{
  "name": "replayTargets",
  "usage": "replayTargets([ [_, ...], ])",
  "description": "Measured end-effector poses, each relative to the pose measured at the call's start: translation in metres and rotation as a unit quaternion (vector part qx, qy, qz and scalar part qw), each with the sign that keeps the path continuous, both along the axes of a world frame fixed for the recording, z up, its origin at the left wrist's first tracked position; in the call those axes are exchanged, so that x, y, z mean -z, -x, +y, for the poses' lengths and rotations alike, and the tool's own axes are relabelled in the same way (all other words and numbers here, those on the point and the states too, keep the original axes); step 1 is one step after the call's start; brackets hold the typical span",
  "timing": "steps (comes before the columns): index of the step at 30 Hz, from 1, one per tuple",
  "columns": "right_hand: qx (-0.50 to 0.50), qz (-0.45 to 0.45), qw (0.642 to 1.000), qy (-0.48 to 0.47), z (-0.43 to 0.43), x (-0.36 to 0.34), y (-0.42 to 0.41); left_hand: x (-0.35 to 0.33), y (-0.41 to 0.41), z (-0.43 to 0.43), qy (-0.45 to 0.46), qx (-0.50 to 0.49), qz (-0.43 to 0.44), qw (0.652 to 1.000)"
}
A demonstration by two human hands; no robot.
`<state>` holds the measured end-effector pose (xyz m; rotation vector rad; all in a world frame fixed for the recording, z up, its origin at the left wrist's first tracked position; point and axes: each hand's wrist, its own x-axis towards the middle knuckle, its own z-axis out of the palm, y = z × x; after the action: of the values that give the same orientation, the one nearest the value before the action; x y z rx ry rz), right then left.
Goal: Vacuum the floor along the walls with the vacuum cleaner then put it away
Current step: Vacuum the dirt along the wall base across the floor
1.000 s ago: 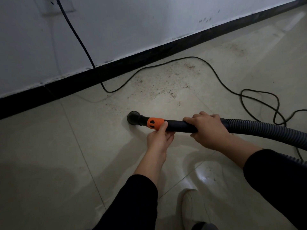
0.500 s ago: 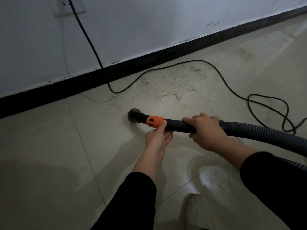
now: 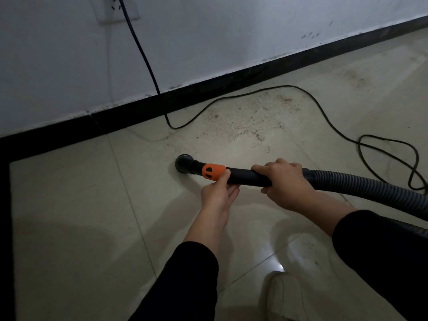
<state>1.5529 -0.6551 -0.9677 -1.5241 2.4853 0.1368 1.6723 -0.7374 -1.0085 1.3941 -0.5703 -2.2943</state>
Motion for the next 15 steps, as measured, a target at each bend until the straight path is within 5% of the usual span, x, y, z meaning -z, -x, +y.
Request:
replayTargets([
  [15,-0.042,-0.016,0.999,-0.009,-0.033,0.007,-0.030,0.009,-0.031,-0.028,0.015,-0.040,-0.025,0.999],
])
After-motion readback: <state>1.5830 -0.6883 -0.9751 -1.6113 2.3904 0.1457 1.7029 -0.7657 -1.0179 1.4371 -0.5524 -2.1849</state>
